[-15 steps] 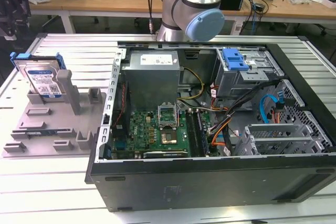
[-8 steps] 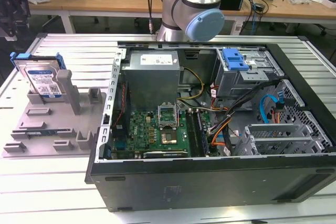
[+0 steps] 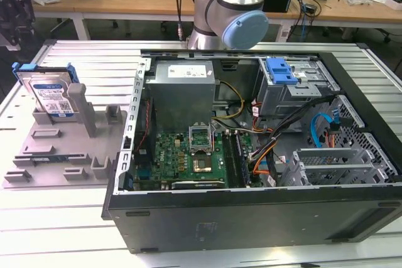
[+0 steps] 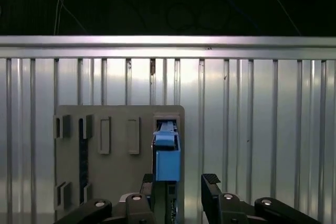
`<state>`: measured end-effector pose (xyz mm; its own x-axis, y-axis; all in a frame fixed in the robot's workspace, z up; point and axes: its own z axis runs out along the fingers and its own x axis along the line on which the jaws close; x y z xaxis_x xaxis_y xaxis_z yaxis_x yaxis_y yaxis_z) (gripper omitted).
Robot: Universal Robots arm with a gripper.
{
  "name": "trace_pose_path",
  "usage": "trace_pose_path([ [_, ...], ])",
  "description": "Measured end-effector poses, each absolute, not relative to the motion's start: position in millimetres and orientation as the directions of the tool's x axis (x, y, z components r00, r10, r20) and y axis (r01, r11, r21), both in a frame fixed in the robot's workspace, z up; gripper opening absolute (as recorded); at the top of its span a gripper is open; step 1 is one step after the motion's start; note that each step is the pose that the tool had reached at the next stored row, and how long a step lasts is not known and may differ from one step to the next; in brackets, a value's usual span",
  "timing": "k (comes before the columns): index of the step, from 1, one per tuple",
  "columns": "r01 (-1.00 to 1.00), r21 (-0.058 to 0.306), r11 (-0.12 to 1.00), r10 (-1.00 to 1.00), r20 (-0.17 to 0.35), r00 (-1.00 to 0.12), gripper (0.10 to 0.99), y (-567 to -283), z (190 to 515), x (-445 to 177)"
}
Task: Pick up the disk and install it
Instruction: 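Pick up the disk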
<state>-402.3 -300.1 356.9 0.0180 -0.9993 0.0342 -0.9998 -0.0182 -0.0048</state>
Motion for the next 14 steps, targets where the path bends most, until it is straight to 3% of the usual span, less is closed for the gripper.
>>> trace_pose_path([
  [14, -1.000, -0.004, -0.019, -0.999, 0.034, 0.019, 0.482, -308.3, 352.6, -403.7],
])
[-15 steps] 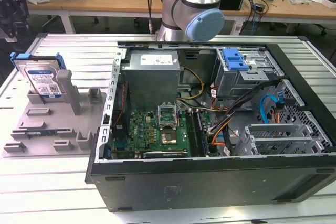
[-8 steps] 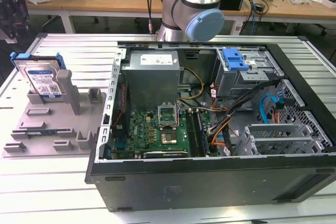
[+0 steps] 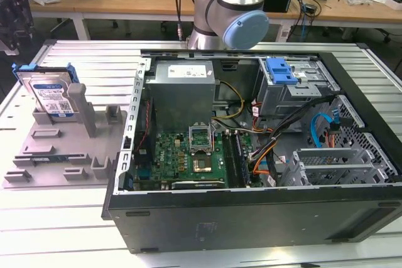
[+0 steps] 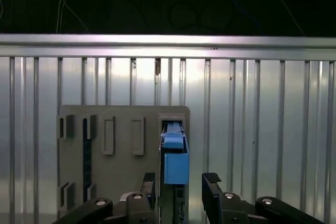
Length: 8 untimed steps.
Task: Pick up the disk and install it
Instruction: 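Pick up the disk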
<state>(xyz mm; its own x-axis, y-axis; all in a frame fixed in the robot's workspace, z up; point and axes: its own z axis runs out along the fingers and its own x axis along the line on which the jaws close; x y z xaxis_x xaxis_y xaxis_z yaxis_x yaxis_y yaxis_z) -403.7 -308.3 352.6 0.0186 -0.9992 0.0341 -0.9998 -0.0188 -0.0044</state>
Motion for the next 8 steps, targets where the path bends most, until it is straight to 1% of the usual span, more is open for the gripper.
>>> trace_pose_path([
  [8, -1.000, -0.004, -0.017, -0.999, 0.034, 0.017, 0.482, -311.8, 350.1, -403.7],
])
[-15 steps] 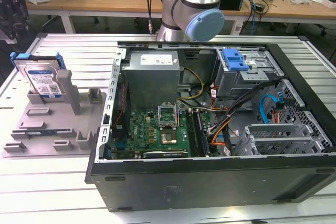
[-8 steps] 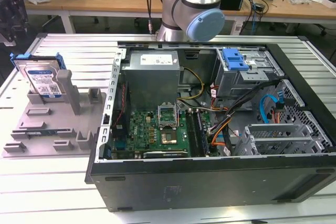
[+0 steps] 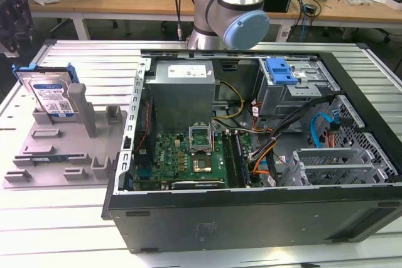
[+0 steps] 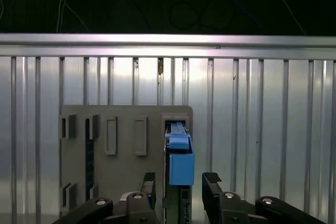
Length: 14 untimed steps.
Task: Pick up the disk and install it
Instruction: 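Pick up the disk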
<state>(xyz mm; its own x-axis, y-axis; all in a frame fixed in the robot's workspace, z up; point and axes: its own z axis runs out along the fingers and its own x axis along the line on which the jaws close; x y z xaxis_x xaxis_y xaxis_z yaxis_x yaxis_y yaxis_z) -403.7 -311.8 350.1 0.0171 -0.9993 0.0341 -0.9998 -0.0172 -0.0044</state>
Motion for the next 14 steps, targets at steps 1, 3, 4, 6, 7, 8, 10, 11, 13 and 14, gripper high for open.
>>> trace_pose_path([
  [1, -1.000, -0.004, -0.017, -0.999, 0.034, 0.017, 0.482, -312.1, 349.8, -403.7],
  [3, -1.000, -0.004, -0.017, -0.999, 0.034, 0.017, 0.482, -312.3, 349.1, -403.8],
  [4, -1.000, -0.004, -0.017, -0.999, 0.034, 0.017, 0.482, -312.5, 348.4, -403.8],
  [6, -1.000, -0.004, -0.017, -0.999, 0.034, 0.017, 0.482, -312.5, 347.3, -403.7],
  [7, -1.000, -0.004, -0.017, -0.999, 0.034, 0.017, 0.482, -312.5, 346.7, -403.7],
  [8, -1.000, -0.004, -0.017, -0.999, 0.034, 0.017, 0.482, -312.5, 346.4, -403.8],
  [10, -1.000, -0.004, -0.017, -0.999, 0.034, 0.017, 0.482, -312.5, 345.8, -403.8],
  [11, -1.000, -0.004, -0.017, -0.999, 0.034, 0.017, 0.482, -312.5, 345.5, -403.7],
  [13, -1.000, -0.004, -0.017, -0.999, 0.034, 0.017, 0.482, -312.0, 344.9, -403.7],
  [14, -1.000, -0.004, -0.017, -0.999, 0.034, 0.017, 0.482, -311.7, 344.4, -403.8],
])
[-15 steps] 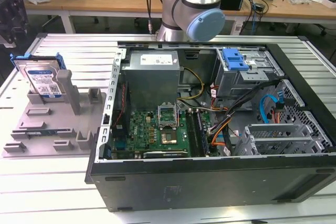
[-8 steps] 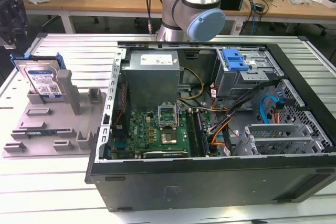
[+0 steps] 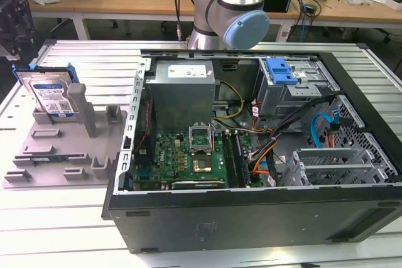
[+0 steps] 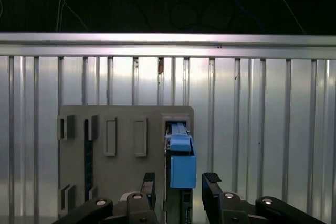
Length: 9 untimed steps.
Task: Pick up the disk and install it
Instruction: 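Pick up the disk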
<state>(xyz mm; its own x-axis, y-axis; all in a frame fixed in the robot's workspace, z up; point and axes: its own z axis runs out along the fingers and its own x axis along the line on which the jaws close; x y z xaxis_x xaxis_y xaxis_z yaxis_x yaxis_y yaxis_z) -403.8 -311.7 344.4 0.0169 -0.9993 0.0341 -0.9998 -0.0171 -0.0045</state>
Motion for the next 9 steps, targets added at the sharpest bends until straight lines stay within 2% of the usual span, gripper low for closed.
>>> trace_pose_path([
  [9, -1.000, -0.004, -0.017, -0.999, 0.034, 0.017, 0.482, -309.1, 334.9, -404.1],
])
